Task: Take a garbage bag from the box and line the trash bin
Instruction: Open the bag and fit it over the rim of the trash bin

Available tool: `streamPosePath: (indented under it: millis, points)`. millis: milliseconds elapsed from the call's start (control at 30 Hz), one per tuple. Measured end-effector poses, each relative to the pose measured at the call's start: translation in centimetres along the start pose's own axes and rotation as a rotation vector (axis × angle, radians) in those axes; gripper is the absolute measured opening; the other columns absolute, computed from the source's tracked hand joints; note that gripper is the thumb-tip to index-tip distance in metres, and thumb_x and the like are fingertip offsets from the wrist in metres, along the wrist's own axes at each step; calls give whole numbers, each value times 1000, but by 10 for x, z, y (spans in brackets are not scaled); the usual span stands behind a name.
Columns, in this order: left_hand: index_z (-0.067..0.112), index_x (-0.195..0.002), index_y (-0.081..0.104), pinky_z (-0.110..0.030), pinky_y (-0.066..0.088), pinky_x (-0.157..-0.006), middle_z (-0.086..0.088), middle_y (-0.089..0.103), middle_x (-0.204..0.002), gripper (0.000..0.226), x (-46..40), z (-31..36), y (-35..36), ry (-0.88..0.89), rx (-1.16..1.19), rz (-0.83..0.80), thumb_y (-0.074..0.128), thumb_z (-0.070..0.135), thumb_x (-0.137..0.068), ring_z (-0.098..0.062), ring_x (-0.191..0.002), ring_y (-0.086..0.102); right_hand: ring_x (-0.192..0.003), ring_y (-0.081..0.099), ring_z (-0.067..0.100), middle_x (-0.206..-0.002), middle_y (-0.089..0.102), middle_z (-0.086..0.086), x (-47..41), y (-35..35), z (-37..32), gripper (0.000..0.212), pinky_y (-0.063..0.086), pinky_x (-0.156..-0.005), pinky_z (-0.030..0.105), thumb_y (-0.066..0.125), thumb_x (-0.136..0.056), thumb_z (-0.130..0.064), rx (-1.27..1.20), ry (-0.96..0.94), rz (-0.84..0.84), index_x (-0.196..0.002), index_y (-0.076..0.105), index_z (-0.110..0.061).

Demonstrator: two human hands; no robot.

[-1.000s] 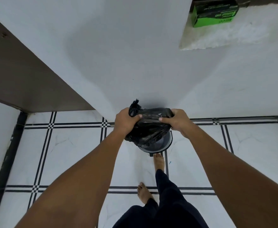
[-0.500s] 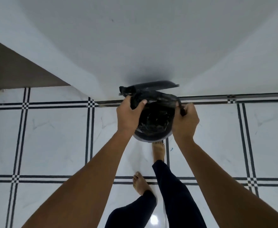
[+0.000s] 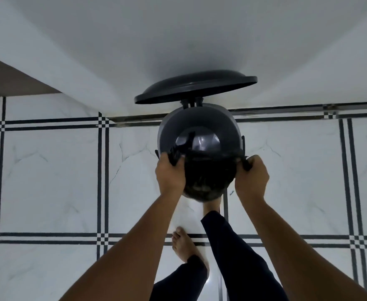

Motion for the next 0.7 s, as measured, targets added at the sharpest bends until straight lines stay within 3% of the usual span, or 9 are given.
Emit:
streamPosePath:
  millis: [100,200,300,367,500,600,700]
  points:
    - [12,-108,58,-32,50,-81,1,64,-99,32,-19,-8,-6,-67,63,-61,74,33,-90,-23,-98,64,-68,45,18,-73,49,-4,-12,4,11,16,36,-52,11,63,-93,-12,-66,87,2,-87,48,-8]
    - [14,-117,53,-35,55,-87,0,65,-110,46,-30,-18,-8,-68,56,-228,81,28,-84,-19,-101,64,-76,56,9,-85,59,-7,-18,15,13,34,39,-61,14,80,-82,-25,-20,31,-143,-102,55,-11]
    - [12,-116,47,-30,55,-76,1,61,-103,43,-36,-32,-17,-63,23,-274,74,7,-81,-17,-96,63,-85,59,17,-100,60,0,-23,20,16,49,41,-64,14,88,-73,-21,86,-92,-199,-111,58,-13]
    - [12,-110,45,-25,48,-64,2,59,-95,38,-35,-41,-23,-35,-62,-257,69,1,-83,-13,-84,60,-91,59,21,-106,54,5,-24,23,21,53,48,-73,20,88,-70,-14,146,-141,-222,-114,58,-14]
    - [16,-103,44,-37,48,-61,3,59,-83,24,-31,-62,-38,40,-272,-73,60,4,-90,-20,-69,55,-96,52,20,-112,41,2,-20,26,27,60,51,-87,28,81,-74,-2,213,-164,-268,-126,54,-18]
    - [18,-101,56,-37,56,-63,-1,66,-81,13,-33,-84,-39,-140,-259,-49,56,8,-92,-26,-69,64,-94,55,26,-112,38,2,-20,26,27,54,54,-84,32,67,-81,5,200,-198,-217,-129,53,-17]
    - [12,-92,67,-22,42,-41,-6,69,-71,14,-28,-98,-27,-495,-33,-116,54,8,-94,-16,-45,54,-86,55,23,-118,36,4,-23,23,36,51,50,-79,30,58,-82,8,145,-77,-124,-128,50,-14]
Point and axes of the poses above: each hand's wrist, its own x-axis away from the middle knuckle, its own y-axis out of the palm, z = x × y, the point moved 6 cm from there along -x, towards the middle knuckle
